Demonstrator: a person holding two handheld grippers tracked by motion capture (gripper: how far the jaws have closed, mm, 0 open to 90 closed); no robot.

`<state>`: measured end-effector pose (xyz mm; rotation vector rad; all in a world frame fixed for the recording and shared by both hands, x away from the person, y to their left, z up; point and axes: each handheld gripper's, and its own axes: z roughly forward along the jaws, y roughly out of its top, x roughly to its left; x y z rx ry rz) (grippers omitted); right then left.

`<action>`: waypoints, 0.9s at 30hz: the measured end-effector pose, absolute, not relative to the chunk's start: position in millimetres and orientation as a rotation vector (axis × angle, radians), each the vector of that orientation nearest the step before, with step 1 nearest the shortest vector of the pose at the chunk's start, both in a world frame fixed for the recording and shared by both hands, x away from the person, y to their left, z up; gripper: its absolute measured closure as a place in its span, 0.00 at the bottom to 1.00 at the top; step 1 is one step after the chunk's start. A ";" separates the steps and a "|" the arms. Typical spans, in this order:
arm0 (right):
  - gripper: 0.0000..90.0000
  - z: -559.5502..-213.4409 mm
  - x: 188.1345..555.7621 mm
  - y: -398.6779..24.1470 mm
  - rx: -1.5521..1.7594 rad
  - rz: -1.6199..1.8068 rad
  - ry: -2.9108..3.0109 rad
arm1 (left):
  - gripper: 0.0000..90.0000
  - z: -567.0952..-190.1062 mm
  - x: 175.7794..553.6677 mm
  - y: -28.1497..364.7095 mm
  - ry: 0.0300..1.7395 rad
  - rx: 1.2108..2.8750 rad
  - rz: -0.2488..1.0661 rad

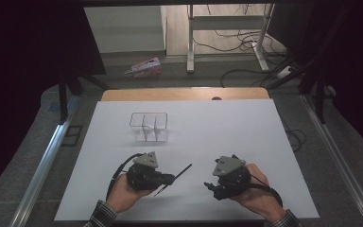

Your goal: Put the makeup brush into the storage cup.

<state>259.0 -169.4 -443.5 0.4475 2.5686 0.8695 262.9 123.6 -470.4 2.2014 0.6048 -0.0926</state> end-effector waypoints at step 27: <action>0.48 -444.3 254.9 -130.1 0.117 0.760 2.552 | 0.96 -473.4 266.7 94.7 0.563 2.263 -0.161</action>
